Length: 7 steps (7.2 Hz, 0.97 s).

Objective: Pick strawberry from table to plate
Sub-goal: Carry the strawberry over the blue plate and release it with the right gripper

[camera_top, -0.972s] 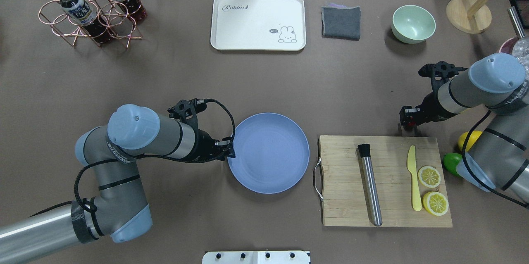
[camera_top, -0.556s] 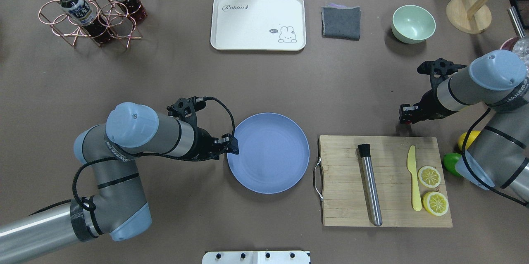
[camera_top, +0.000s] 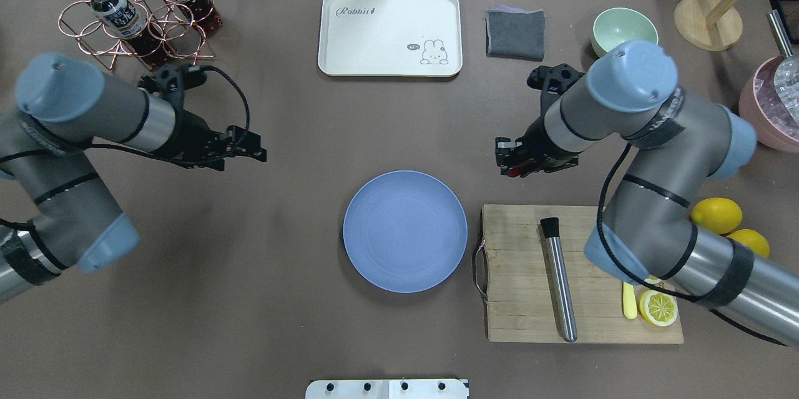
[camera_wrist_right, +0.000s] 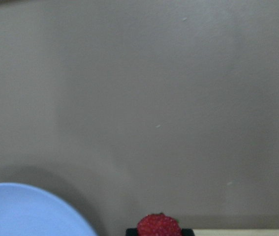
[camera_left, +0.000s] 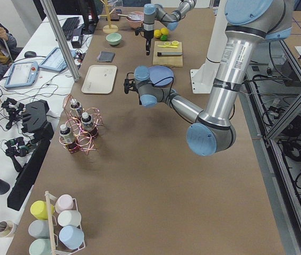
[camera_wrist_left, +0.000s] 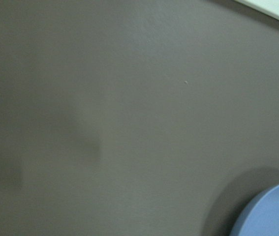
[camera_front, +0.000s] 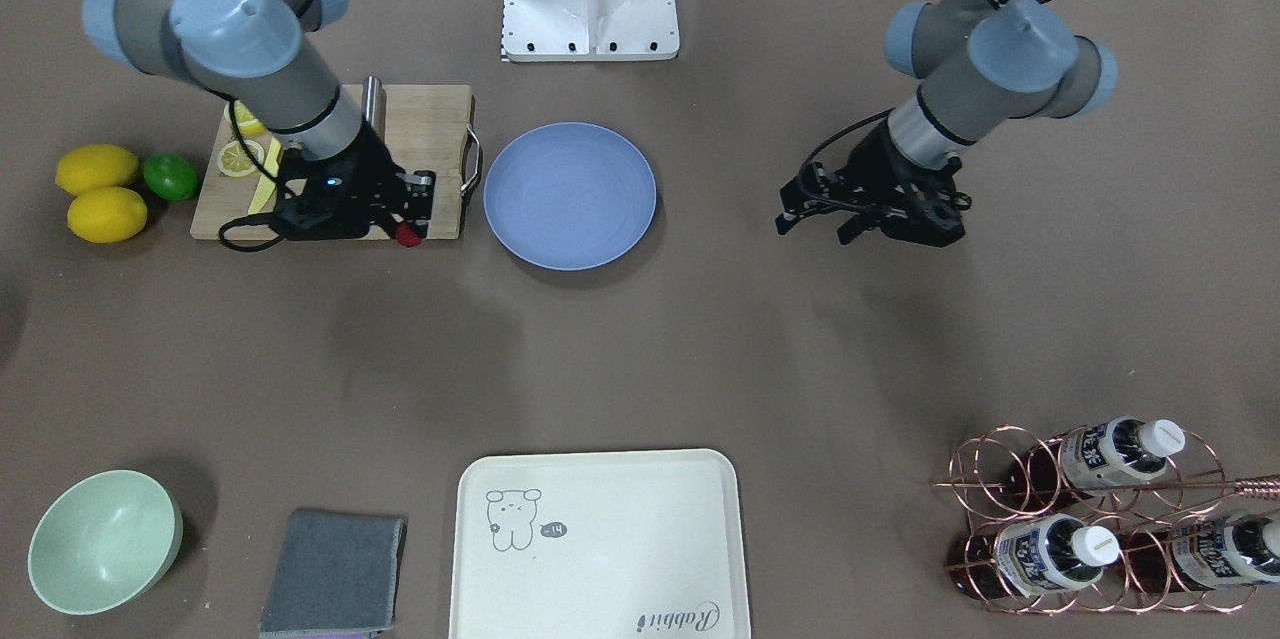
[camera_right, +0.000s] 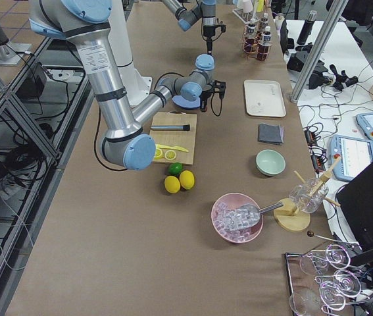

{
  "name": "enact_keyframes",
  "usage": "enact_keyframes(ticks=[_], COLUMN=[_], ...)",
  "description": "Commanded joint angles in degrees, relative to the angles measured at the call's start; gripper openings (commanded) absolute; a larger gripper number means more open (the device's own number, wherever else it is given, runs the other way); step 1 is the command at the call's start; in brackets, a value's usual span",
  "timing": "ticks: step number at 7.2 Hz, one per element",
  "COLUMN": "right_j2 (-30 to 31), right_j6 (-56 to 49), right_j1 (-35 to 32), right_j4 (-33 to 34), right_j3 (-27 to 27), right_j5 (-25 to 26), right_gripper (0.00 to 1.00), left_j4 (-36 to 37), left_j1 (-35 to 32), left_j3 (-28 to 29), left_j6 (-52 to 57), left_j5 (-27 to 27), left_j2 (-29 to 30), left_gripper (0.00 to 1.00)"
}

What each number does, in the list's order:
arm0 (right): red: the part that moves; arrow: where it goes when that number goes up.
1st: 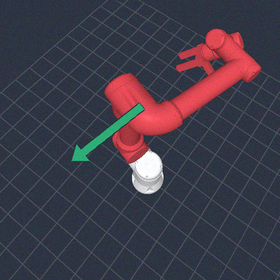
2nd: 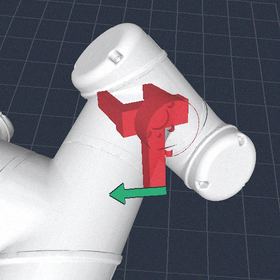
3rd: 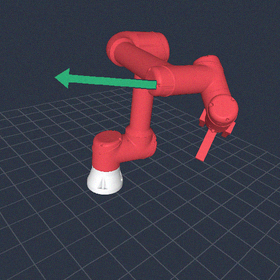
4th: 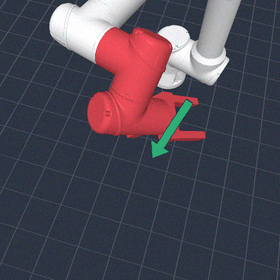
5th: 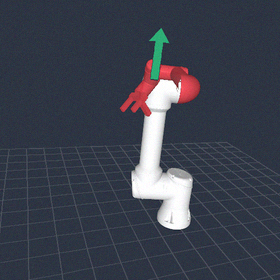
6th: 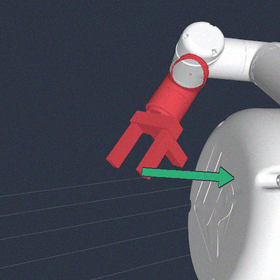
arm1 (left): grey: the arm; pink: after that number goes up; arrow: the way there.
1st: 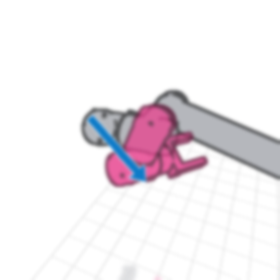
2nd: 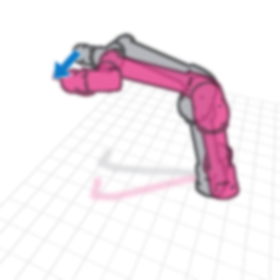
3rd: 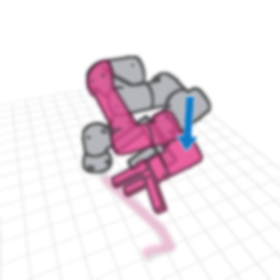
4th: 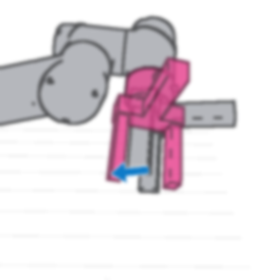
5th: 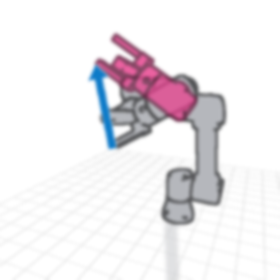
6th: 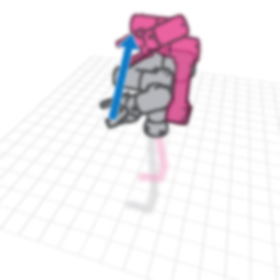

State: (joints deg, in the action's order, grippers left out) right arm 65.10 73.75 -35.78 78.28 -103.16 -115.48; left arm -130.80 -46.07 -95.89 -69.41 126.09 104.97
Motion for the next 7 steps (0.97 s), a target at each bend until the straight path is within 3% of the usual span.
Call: enact_keyframes(ticks=[1,3,4,5,6,7], right_j2=[-4.7,-10.1,-10.1,-10.2,-10.1,-10.1], right_j6=[7.5,11.1,11.3,11.2,11.1,11.1], right_j1=[8.8,12.9,13.1,13.7,13.8,13.8], right_j4=[1.0,0.9,0.7,0.3,0.2,0.2], right_j3=[0.9,6.6,6.9,7.9,7.9,7.4], right_j5=[7.3,11.3,11.5,11.7,11.9,11.9], right_gripper=[0.0,0.0,0.18,0.45,0.81,1.0], left_j4=[0.0,0.0,0.0,-0.1,0.0,0.0], left_j1=[-6.2,-7.9,-7.9,-8.0,-7.9,-8.0], left_j3=[0.3,0.1,0.0,-0.2,-0.7,-0.9], left_j6=[10.1,11.1,11.1,11.1,11.1,11.1], left_j5=[4.8,6.2,6.2,6.3,6.3,6.4], left_j2=[-5.4,-6.4,-6.5,-6.6,-7.4,-7.4], left_gripper=[0.97,0.97,0.97,0.97,0.97,0.97])
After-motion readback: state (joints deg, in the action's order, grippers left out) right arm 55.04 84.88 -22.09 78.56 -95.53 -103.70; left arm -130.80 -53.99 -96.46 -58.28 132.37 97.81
